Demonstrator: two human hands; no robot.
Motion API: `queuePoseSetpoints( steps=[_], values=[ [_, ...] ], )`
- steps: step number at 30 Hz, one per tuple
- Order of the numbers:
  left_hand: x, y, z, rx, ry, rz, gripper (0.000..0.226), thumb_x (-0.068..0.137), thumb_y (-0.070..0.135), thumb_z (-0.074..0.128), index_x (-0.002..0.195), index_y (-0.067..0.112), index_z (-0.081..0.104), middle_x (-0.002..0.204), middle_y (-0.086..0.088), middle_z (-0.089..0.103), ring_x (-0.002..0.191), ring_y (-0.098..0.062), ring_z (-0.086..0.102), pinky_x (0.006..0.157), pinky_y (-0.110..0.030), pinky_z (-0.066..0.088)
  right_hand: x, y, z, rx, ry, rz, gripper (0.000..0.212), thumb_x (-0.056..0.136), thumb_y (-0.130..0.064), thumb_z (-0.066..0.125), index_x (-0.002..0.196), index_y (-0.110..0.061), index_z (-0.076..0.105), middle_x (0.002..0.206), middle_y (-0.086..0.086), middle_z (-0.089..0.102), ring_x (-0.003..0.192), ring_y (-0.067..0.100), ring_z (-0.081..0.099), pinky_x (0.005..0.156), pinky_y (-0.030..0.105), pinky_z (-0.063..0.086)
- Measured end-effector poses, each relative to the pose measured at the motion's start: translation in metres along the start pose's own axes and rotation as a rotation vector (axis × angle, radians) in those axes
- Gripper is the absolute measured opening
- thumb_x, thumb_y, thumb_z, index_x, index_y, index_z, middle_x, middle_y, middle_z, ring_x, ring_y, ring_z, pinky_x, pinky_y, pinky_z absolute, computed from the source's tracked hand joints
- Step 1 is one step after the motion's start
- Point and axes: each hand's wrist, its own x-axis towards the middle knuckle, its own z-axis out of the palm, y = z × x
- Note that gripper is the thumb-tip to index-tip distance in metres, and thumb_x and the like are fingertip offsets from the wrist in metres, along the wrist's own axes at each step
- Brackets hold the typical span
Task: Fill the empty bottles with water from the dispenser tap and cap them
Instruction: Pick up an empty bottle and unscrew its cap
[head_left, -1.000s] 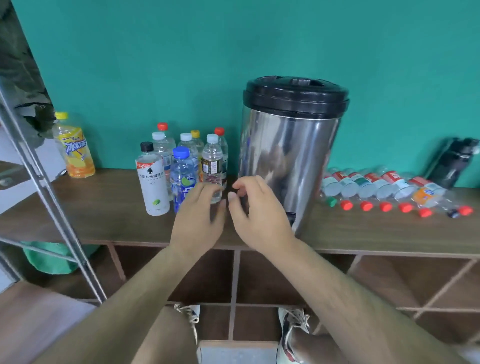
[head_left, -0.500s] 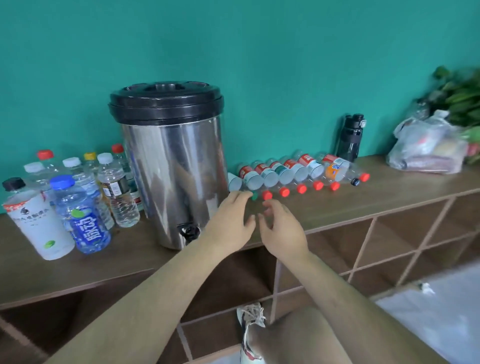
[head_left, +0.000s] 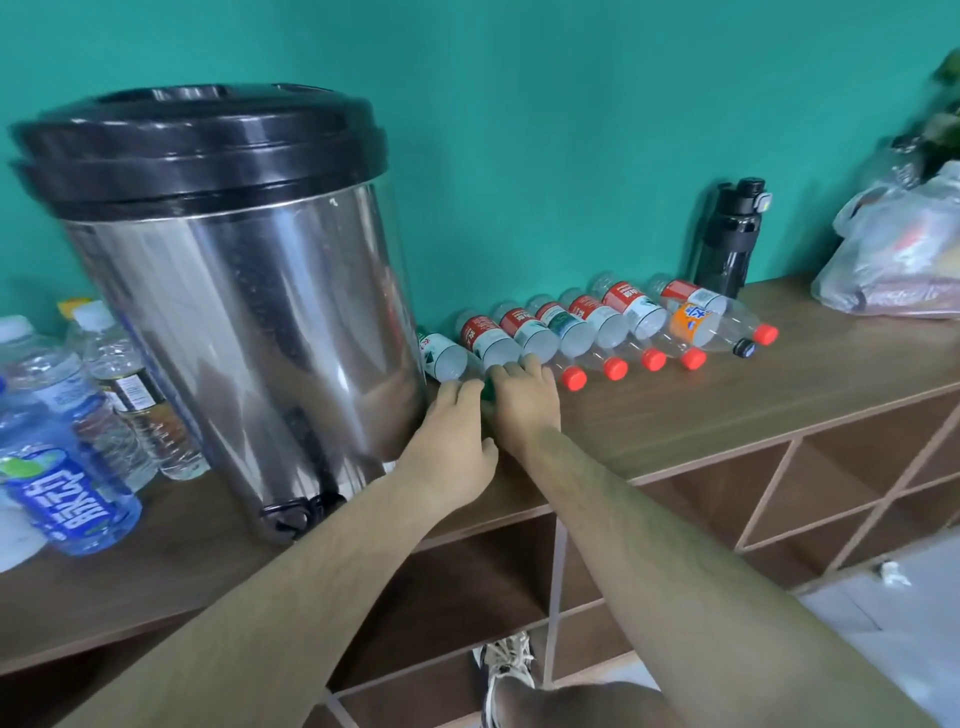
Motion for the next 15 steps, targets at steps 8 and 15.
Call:
queuePoseSetpoints(
  steps=[8, 15],
  values=[
    [-0.025, 0.004, -0.004, -0.027, 0.033, 0.058, 0.070, 0.096, 0.016, 0.064, 0.156, 0.011, 0.028, 0.158, -0.003, 0.028, 0.145, -0.020, 0.036, 0.115, -0.026, 0.032, -0.055, 0.016, -0.062, 0.137, 0.284, 0.031, 0.025, 0.087, -0.030, 0.076, 0.104, -0.012, 0.075, 0.099, 0.006, 0.073, 0.100, 0.031, 0.063, 0.089, 0.042, 0.048],
    [-0.087, 0.038, -0.038, 0.109, 0.244, 0.367, 0.086, 0.082, 0.020, 0.080, 0.155, 0.011, 0.034, 0.159, -0.008, 0.030, 0.148, -0.028, 0.030, 0.121, -0.036, 0.023, -0.184, 0.021, -0.199, 0.137, 0.462, -0.041, 0.039, 0.089, -0.041, 0.058, 0.111, -0.014, 0.076, 0.100, 0.002, 0.073, 0.098, 0.028, 0.065, 0.089, 0.040, 0.047]
  ],
)
